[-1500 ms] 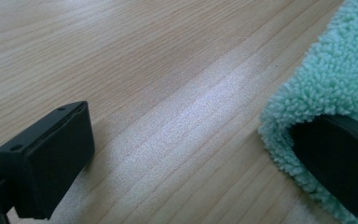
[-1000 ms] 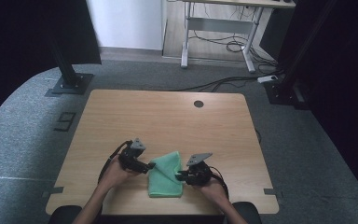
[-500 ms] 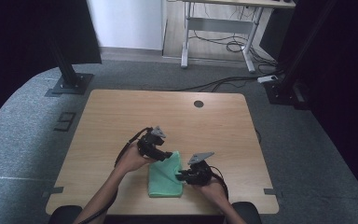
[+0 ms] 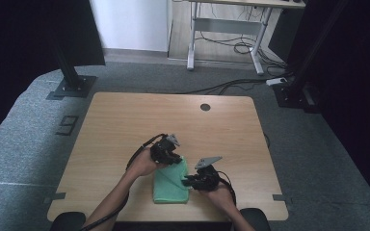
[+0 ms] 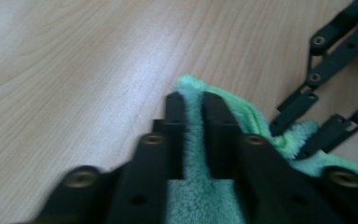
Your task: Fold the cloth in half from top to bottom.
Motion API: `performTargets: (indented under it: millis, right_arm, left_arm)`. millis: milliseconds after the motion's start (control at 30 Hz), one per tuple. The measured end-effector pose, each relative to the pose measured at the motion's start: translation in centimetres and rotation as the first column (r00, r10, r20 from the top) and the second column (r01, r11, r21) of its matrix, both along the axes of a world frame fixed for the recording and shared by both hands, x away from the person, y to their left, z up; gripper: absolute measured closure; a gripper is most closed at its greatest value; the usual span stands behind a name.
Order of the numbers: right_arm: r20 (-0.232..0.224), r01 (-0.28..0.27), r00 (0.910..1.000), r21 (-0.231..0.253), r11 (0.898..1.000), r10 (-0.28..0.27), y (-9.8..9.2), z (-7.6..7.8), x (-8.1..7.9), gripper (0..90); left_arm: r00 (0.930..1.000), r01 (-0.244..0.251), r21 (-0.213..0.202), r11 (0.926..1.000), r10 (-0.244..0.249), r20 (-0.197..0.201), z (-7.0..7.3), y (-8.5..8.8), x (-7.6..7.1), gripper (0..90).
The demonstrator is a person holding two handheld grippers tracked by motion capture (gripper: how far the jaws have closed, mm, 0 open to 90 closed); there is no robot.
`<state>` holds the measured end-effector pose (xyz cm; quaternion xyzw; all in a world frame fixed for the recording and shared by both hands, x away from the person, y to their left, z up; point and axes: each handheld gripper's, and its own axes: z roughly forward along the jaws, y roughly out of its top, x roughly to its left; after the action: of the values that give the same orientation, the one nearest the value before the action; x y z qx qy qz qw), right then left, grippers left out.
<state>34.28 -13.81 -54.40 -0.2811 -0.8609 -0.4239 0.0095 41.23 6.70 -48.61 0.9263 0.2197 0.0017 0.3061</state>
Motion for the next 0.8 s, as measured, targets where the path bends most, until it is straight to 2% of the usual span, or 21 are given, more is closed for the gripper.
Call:
performTargets:
  millis: [233, 467, 800]
  right_arm:
    - [0.005, 0.008, 1.0000, -0.013, 1.000, -0.008, 0.0, 0.2, 0.0, 71.4]
    - [0.012, 0.000, 0.9999, -0.027, 1.000, 0.000, 0.1, 0.6, -0.1, 66.3]
    - [0.021, 0.004, 0.9998, -0.039, 0.999, -0.003, -0.2, 1.1, -0.4, 56.9]
  left_arm:
    - [0.9994, 0.020, 0.000, 0.9998, -0.020, 0.027, 1.2, 0.6, -1.2, 86.2]
    - [0.9987, -0.023, -0.030, 0.9993, 0.024, 0.044, 1.4, 2.5, -2.8, 85.3]
    - [0.9972, -0.053, -0.058, 0.9969, 0.056, 0.050, 1.3, 4.3, -5.1, 82.3]
